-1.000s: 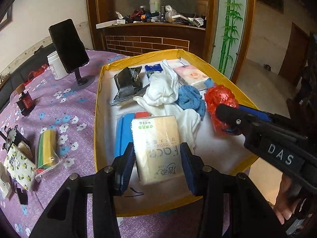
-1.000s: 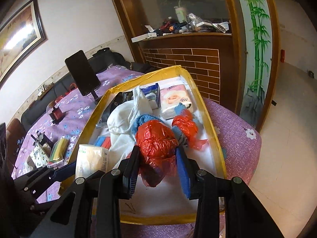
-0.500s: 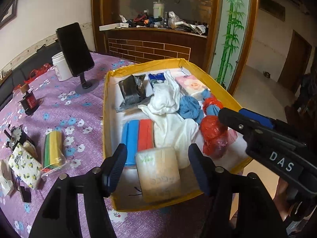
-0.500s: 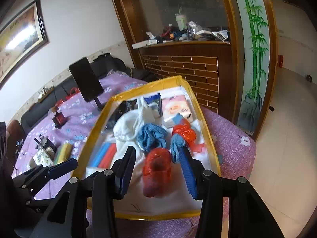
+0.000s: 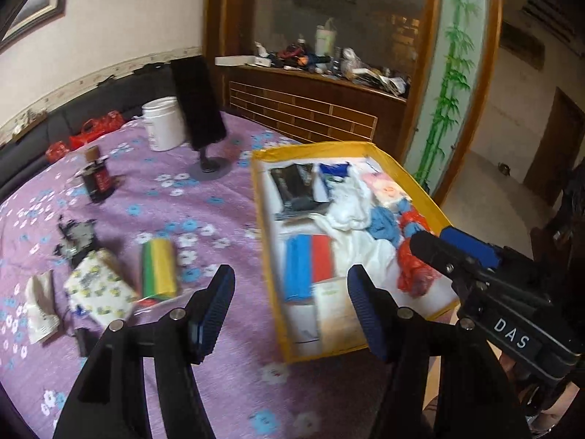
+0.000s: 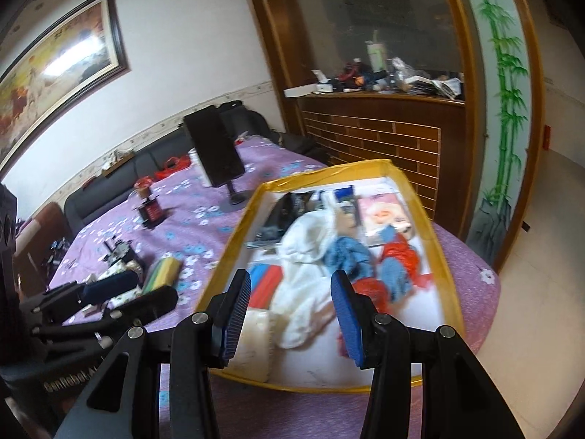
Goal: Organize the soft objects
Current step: 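Move both open grippers back over the items on the table, then grasp the white red-printed plastic bag with the left gripper while the right gripper grasps the yellow-patterned tissue pack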
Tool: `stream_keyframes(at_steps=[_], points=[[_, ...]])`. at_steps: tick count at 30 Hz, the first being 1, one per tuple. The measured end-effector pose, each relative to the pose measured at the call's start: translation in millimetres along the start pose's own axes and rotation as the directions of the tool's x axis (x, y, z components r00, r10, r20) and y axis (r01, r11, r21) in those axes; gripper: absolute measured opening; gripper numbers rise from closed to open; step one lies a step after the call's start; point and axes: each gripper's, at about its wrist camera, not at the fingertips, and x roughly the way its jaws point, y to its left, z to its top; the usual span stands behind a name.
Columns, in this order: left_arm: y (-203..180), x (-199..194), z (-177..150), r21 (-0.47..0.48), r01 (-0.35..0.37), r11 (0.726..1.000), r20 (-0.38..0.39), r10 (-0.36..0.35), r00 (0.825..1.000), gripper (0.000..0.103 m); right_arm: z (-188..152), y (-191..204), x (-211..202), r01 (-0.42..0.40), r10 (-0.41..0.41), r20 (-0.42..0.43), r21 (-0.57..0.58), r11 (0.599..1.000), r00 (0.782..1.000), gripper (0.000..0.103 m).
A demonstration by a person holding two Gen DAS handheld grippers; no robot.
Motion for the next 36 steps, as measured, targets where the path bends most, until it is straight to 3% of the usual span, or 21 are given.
stream_keyframes(at_steps=[8,13,17,20,24,25,27,29,31,33,35,36], points=[[57.0,-25.3,-9.8,-0.102,-0.067,0.992,0.001,0.068,0.998,0.063,-10.4,53.0,9.7,-0.087,0.082,-0.048,-0.108,0.990,0.995,0.050],[107.7,-46.9,-23.6,-0.198,-0.143,0.970,-0.011,0.143,0.990,0.063,-23.5,93.1,18.9,-0.166,0.150,-0.097,-0.185,0.969,0.984,0.050],[159.8,-58.8,-35.9,-0.307,-0.241,0.921,-0.056,0.236,0.970,0.063,-34.9,113.2,22.7,-0.209,0.185,-0.124,-0.223,0.952,0.975,0.050],[205.8,-57.5,-42.4,-0.396,-0.331,0.856,-0.136,0.302,0.944,0.063,-40.7,119.5,25.6,-0.228,0.200,-0.140,-0.233,0.945,0.970,0.050],[254.1,-40.0,-46.4,-0.490,-0.395,0.777,-0.249,0.310,0.918,0.063,-43.7,120.6,26.8,-0.235,0.204,-0.147,-0.235,0.943,0.968,0.050],[262.6,-34.3,-46.4,-0.507,-0.393,0.767,-0.261,0.298,0.918,0.063,-43.6,119.2,26.7,-0.235,0.205,-0.147,-0.234,0.943,0.968,0.050],[276.9,-21.4,-47.8,-0.521,-0.428,0.739,-0.309,0.304,0.901,0.063,-43.6,115.1,25.6,-0.233,0.204,-0.144,-0.228,0.945,0.968,0.050],[288.1,-6.9,-47.0,-0.529,-0.442,0.724,-0.333,0.302,0.893,0.063,-42.1,111.8,25.1,-0.232,0.203,-0.142,-0.225,0.947,0.969,0.050],[296.0,5.2,-45.0,-0.515,-0.482,0.709,-0.368,0.325,0.871,0.063,-41.4,108.5,24.6,-0.231,0.203,-0.142,-0.221,0.948,0.969,0.050],[302.9,18.0,-42.7,-0.499,-0.483,0.719,-0.384,0.317,0.867,0.063,-40.9,106.9,25.2,-0.231,0.203,-0.143,-0.220,0.948,0.969,0.050],[308.9,24.6,-46.5,-0.498,-0.508,0.703,-0.408,0.327,0.853,0.059,-40.2,107.3,26.2,-0.242,0.213,-0.148,-0.219,0.945,0.966,0.050],[309.0,25.0,-47.2,-0.501,-0.505,0.703,-0.399,0.330,0.856,0.058,-40.0,108.4,26.7,-0.250,0.221,-0.150,-0.222,0.942,0.964,0.050]])
